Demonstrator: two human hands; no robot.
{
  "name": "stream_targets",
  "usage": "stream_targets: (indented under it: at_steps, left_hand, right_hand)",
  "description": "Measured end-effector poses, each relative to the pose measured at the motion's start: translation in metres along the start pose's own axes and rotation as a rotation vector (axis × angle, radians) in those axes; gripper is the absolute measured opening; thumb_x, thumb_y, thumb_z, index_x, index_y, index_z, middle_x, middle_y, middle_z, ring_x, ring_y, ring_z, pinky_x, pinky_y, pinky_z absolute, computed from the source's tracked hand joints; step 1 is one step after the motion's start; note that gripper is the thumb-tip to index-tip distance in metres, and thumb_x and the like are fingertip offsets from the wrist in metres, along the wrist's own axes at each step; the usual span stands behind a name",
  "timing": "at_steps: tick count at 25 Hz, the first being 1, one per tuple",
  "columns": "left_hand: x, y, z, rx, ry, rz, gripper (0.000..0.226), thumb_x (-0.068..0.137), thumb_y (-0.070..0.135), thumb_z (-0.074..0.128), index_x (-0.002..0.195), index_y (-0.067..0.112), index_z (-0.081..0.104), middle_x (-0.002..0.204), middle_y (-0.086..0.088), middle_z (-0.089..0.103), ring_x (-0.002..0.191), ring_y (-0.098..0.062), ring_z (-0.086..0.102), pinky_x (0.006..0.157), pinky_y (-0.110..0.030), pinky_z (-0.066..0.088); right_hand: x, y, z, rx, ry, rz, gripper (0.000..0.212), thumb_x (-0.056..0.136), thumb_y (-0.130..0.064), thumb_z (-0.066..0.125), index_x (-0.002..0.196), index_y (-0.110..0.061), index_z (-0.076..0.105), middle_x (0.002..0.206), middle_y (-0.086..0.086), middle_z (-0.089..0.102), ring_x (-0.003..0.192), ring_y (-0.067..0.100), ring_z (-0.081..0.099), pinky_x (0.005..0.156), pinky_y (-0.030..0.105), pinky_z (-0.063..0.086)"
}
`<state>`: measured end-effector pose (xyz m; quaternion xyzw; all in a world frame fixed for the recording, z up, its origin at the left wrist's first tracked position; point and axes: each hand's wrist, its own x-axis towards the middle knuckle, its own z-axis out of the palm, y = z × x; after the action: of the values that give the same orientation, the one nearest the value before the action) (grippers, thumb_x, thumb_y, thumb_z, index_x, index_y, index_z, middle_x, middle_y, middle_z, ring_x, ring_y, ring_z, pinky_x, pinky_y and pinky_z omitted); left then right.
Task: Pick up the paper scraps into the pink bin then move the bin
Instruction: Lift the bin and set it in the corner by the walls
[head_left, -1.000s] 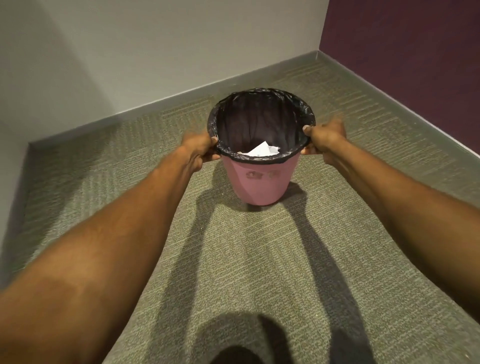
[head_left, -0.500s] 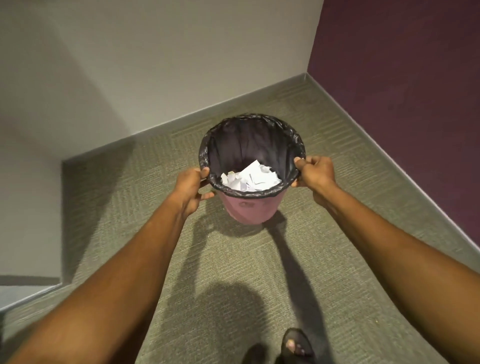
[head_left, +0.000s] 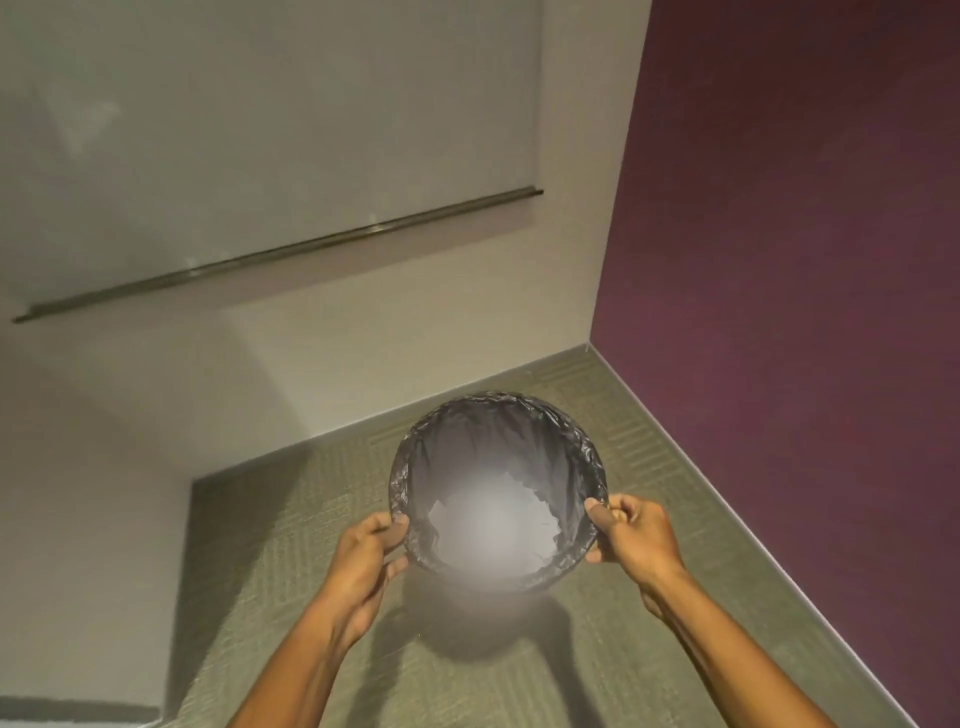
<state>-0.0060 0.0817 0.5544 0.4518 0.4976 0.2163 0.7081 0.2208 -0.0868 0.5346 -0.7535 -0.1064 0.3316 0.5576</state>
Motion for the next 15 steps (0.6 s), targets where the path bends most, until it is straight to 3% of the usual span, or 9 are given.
stream_targets:
  at_steps: [3, 7, 9, 15]
  left_hand:
    - [-0.022, 0.025, 0.006, -0.016, 0.003, -0.001, 0.017, 0.096, 0.005, 0.049, 0.091, 0.003, 0.066, 0.086, -0.009, 0.073, 0.084, -0.021, 0.064, 0.074, -0.036, 0.051]
    - [-0.026, 0.055, 0.014, -0.088, 0.018, 0.018, 0.035, 0.1, 0.028, 0.046, 0.099, 0.005, 0.072, 0.097, -0.011, 0.076, 0.095, -0.023, 0.067, 0.081, -0.042, 0.053]
    - [-0.022, 0.066, 0.018, -0.066, 0.003, 0.03, 0.034, 0.099, 0.028, 0.047, 0.101, 0.005, 0.072, 0.099, -0.011, 0.076, 0.097, -0.022, 0.068, 0.08, -0.041, 0.054]
    - [0.025, 0.094, 0.024, 0.046, -0.069, 0.056, 0.022, 0.097, 0.016, 0.053, 0.091, 0.001, 0.067, 0.09, -0.013, 0.074, 0.075, -0.011, 0.07, 0.072, -0.033, 0.054]
  right_hand:
    - [-0.012, -0.031, -0.014, -0.001, -0.029, -0.048, 0.021, 0.093, -0.011, 0.065, 0.075, 0.0, 0.063, 0.05, -0.002, 0.059, 0.047, 0.013, 0.061, 0.05, 0.034, 0.058]
    - [-0.015, -0.063, -0.021, -0.001, -0.053, -0.087, 0.02, 0.091, -0.009, 0.065, 0.072, -0.003, 0.062, 0.044, -0.004, 0.057, 0.043, 0.013, 0.059, 0.05, 0.034, 0.056]
    - [-0.01, -0.074, -0.02, -0.001, -0.056, -0.069, 0.019, 0.091, -0.009, 0.066, 0.074, -0.001, 0.063, 0.048, 0.0, 0.061, 0.043, 0.016, 0.061, 0.051, 0.036, 0.056]
    - [0.021, -0.096, -0.012, -0.036, 0.014, -0.022, 0.028, 0.092, -0.013, 0.065, 0.079, 0.01, 0.059, 0.054, 0.012, 0.062, 0.045, 0.023, 0.062, 0.056, 0.041, 0.059]
